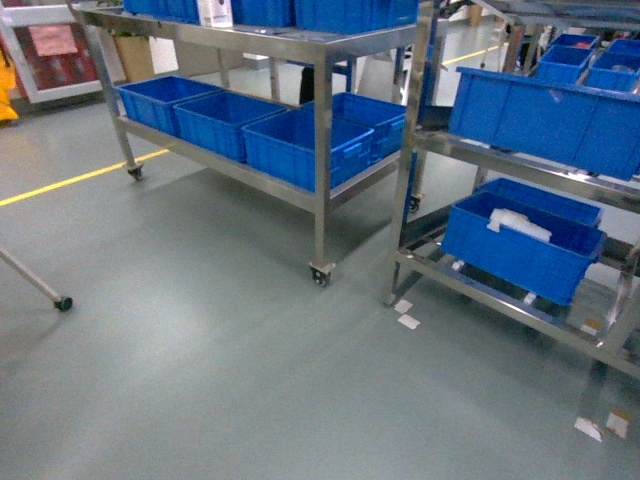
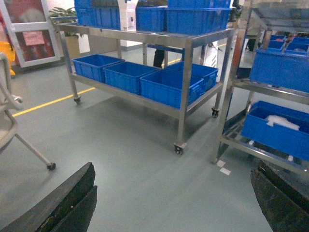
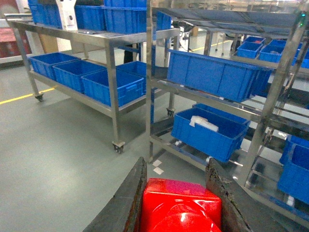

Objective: Pick red block from blue box to shelf

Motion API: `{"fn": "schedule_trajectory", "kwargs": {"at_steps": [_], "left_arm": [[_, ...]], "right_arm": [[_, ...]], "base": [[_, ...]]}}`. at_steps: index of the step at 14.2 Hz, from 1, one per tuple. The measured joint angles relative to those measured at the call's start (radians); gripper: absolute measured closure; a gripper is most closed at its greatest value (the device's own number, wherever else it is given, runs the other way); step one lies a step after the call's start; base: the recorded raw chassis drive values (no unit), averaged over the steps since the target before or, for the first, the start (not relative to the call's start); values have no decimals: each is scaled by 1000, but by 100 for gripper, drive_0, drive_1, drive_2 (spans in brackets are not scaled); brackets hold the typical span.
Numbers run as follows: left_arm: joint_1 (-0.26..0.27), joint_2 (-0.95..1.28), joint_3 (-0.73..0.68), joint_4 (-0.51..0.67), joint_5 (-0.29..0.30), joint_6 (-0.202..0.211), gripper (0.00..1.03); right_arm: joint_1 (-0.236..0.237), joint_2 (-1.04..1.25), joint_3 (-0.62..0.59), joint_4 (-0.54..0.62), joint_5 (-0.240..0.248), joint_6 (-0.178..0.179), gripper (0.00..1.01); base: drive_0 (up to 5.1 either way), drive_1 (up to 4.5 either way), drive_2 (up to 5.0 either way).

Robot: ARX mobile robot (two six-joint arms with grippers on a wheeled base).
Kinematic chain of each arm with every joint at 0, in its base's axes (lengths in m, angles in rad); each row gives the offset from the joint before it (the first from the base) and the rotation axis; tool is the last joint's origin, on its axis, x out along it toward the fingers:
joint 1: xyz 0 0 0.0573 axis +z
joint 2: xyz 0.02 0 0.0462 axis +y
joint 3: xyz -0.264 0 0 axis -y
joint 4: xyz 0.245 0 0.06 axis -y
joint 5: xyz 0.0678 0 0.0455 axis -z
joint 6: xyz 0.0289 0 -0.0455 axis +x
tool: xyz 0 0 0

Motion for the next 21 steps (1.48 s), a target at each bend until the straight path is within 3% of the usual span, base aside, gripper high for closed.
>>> {"fn": "schedule_trajectory", "kwargs": {"at_steps": [21], "left_arm": [[0, 0, 0, 0, 0, 0, 5]], "right_arm": [[0, 0, 0, 0, 0, 0, 72]], "base": [[-161, -161, -161]]}}
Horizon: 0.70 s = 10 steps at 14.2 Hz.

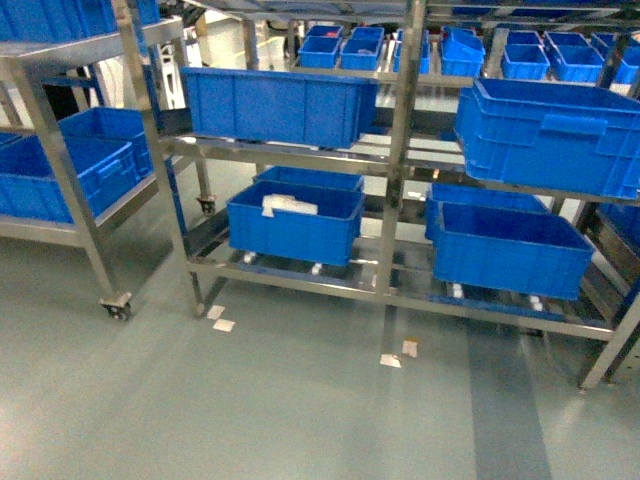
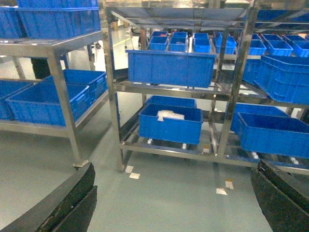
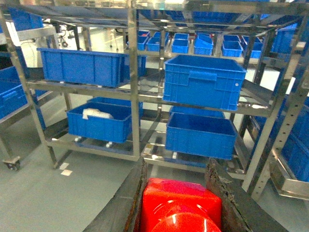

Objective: Pick red block from blue box to shelf

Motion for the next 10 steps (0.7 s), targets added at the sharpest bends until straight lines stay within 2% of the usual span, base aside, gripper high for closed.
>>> {"fn": "schedule_trajectory", "kwargs": {"at_steps": [8, 9, 10], "left_arm": [[0, 0, 0, 0, 0, 0, 5], [0, 0, 0, 0, 0, 0, 5], [-1, 0, 0, -1, 1, 0, 5]], "right_arm": [[0, 0, 0, 0, 0, 0, 72], [0, 0, 0, 0, 0, 0, 72], [0, 0, 0, -2, 0, 0, 72]], "base": [[-158, -158, -158], [0, 0, 0], [29, 421, -364]]}}
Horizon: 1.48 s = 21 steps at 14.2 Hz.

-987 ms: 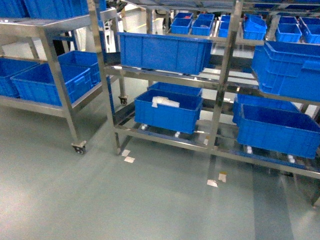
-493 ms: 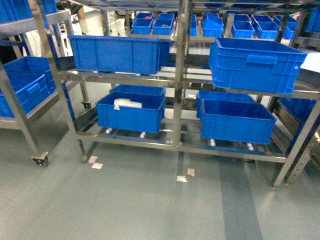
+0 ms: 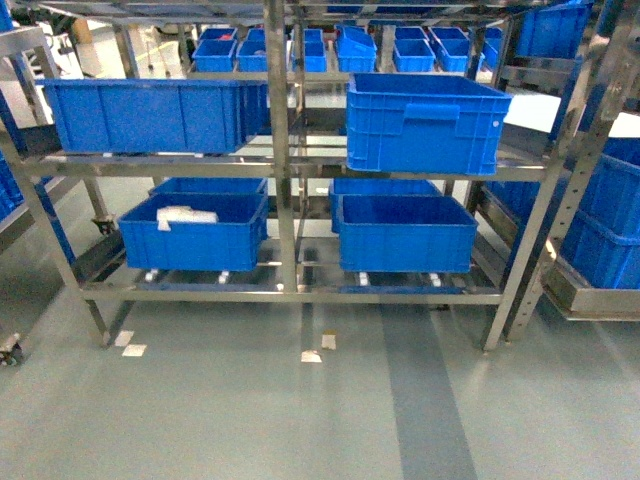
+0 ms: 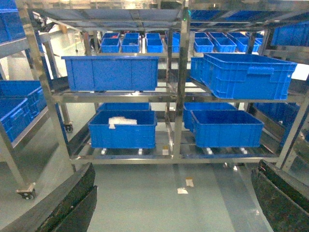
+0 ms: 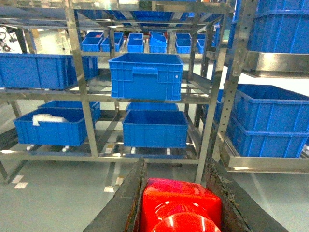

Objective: Pick red block from blue box to shelf

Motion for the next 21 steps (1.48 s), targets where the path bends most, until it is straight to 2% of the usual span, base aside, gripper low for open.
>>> {"fn": "schedule_trajectory", "kwargs": {"at_steps": [21], "left_arm": [[0, 0, 0, 0, -1, 0, 5]], "right_arm": [[0, 0, 0, 3, 0, 0, 72]], "base": [[4, 428, -419]]}}
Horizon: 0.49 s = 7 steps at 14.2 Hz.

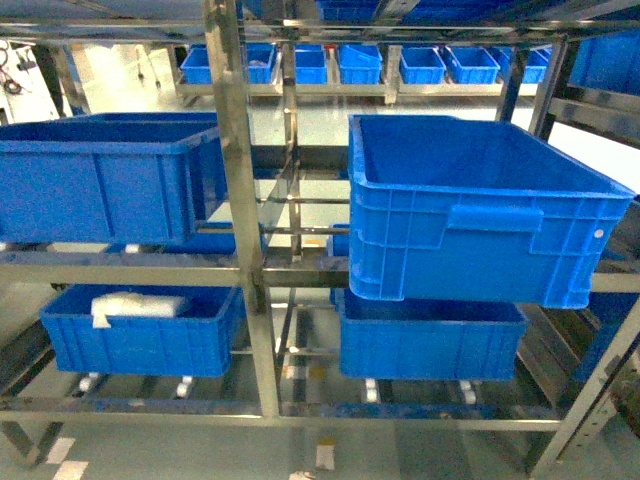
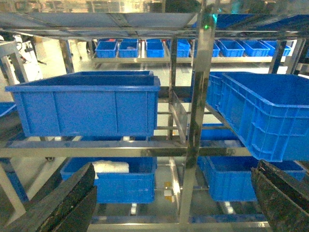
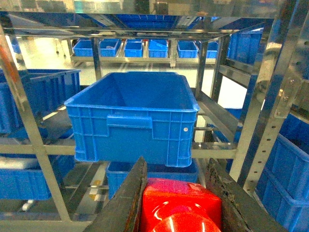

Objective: Pick red block from blue box to shelf

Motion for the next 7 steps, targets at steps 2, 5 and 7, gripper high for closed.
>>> {"fn": "schedule_trajectory", "kwargs": {"at_steps": [2, 5, 7], "left_arm": [[0, 0, 0, -1, 0, 0, 5], [0, 0, 0, -3, 0, 0, 5], [0, 0, 0, -1, 0, 0, 5]], "right_arm": [[0, 0, 0, 0, 0, 0, 72], [0, 0, 0, 0, 0, 0, 72], [0, 0, 0, -3, 0, 0, 72]], "base": [[16, 444, -412], [13, 444, -417], [0, 430, -430]]}}
